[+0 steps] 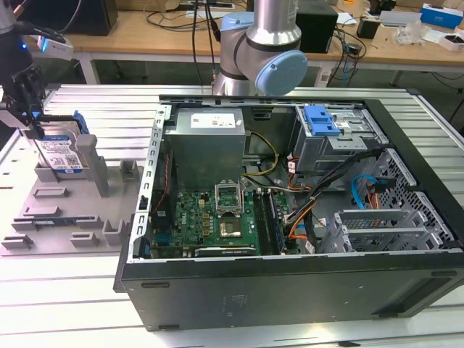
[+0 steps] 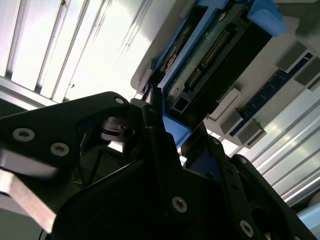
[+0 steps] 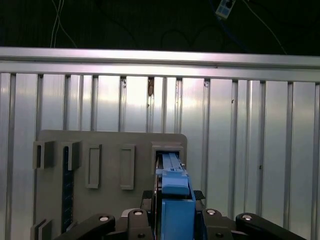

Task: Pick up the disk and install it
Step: 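Pick up the disk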

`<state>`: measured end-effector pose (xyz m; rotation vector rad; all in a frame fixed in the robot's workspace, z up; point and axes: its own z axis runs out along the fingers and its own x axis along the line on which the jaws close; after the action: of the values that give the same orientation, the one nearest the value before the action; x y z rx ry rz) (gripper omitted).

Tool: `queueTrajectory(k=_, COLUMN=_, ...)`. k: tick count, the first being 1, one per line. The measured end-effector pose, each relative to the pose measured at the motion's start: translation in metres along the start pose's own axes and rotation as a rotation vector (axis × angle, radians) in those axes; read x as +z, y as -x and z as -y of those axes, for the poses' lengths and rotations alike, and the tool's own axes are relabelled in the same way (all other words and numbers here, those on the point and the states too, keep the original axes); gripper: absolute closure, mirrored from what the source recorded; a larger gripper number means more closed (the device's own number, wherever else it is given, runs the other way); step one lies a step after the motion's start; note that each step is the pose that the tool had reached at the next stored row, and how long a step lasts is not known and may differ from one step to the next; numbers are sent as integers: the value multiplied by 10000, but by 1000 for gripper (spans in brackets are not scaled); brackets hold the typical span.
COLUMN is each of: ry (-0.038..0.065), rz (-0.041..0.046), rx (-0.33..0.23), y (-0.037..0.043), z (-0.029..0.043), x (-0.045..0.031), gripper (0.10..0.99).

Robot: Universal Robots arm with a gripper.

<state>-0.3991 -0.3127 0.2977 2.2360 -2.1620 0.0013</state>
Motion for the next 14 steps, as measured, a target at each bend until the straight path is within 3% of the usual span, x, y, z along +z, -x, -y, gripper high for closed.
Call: queueTrajectory(k=14, ry=-1, rz=0, rx=0, y=0, z=1, x=21, gripper=718)
